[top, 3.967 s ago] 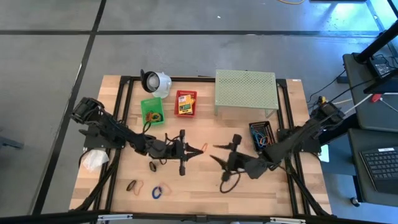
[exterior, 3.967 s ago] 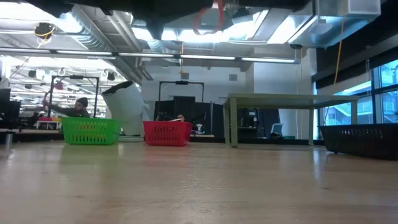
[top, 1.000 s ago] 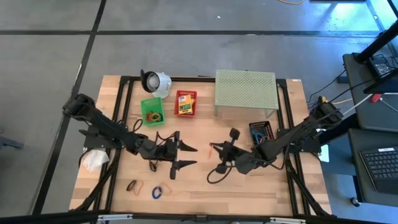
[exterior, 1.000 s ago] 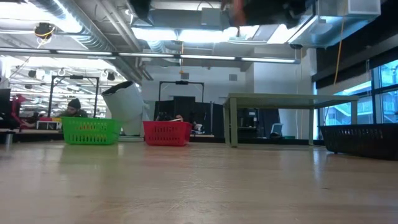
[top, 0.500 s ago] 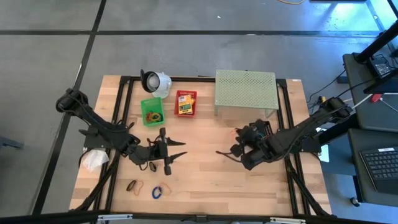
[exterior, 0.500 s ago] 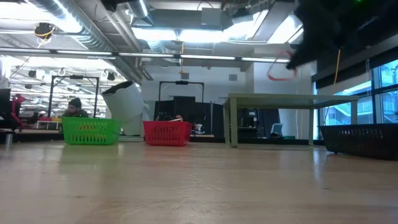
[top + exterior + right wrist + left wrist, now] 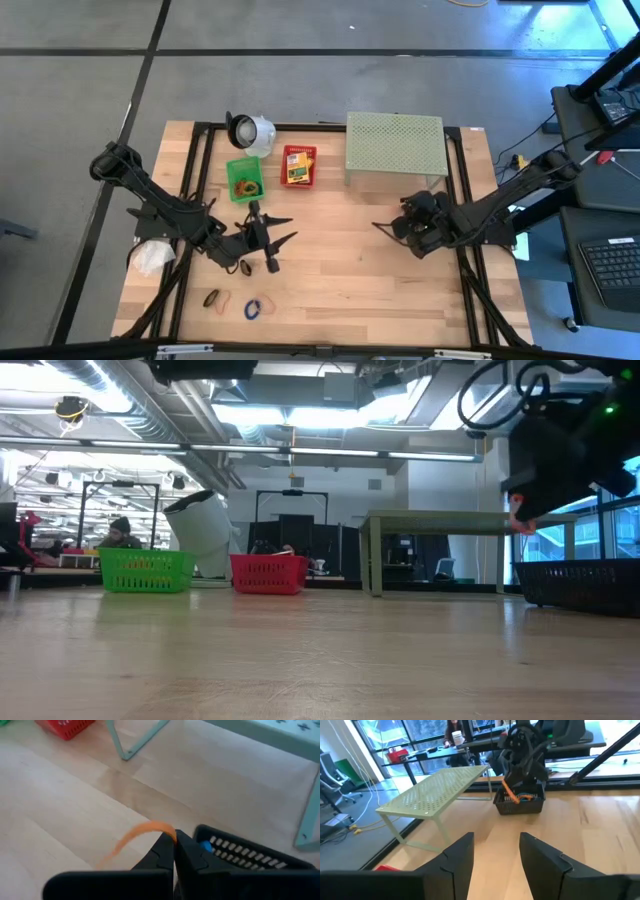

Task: Pick & Place Office Desk Supplies
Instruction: Put the orange rubber band into the black basket

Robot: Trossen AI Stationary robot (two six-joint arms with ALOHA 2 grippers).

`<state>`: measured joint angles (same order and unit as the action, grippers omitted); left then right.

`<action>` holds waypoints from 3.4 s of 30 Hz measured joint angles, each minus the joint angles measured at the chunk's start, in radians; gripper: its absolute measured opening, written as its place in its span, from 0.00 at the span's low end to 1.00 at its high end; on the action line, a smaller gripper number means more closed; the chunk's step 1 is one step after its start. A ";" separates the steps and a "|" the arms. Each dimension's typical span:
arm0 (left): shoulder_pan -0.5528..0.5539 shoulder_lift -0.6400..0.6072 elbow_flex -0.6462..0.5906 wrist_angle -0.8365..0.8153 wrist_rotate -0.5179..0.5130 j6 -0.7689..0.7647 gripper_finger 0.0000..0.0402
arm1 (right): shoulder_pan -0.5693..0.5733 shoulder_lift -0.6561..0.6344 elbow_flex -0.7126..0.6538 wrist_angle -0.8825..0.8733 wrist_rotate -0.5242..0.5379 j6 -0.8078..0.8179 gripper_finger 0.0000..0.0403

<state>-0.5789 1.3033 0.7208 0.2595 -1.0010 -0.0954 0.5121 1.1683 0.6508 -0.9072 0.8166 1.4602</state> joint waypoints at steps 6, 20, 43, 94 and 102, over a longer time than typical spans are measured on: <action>0.000 0.000 0.000 -0.025 -0.014 -0.026 0.38 | 0.000 -0.014 -0.013 -0.118 -0.106 0.108 0.00; 0.000 -0.001 0.000 -0.025 -0.030 -0.041 0.38 | -0.048 0.019 -0.002 -0.219 -0.256 0.227 0.00; -0.023 -0.017 0.000 -0.025 -0.030 -0.049 0.38 | -0.150 0.045 0.123 -0.413 -0.569 0.252 0.03; -0.030 -0.033 0.002 -0.024 -0.014 -0.041 0.38 | -0.346 0.233 0.123 -0.421 -0.580 0.126 0.44; -0.030 -0.033 0.002 -0.025 0.009 -0.041 0.38 | -0.375 0.193 0.123 -0.367 -0.624 0.053 0.46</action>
<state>-0.6090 1.2705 0.7223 0.2348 -0.9924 -0.1360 0.1367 1.3613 0.7742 -1.2737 0.1927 1.5128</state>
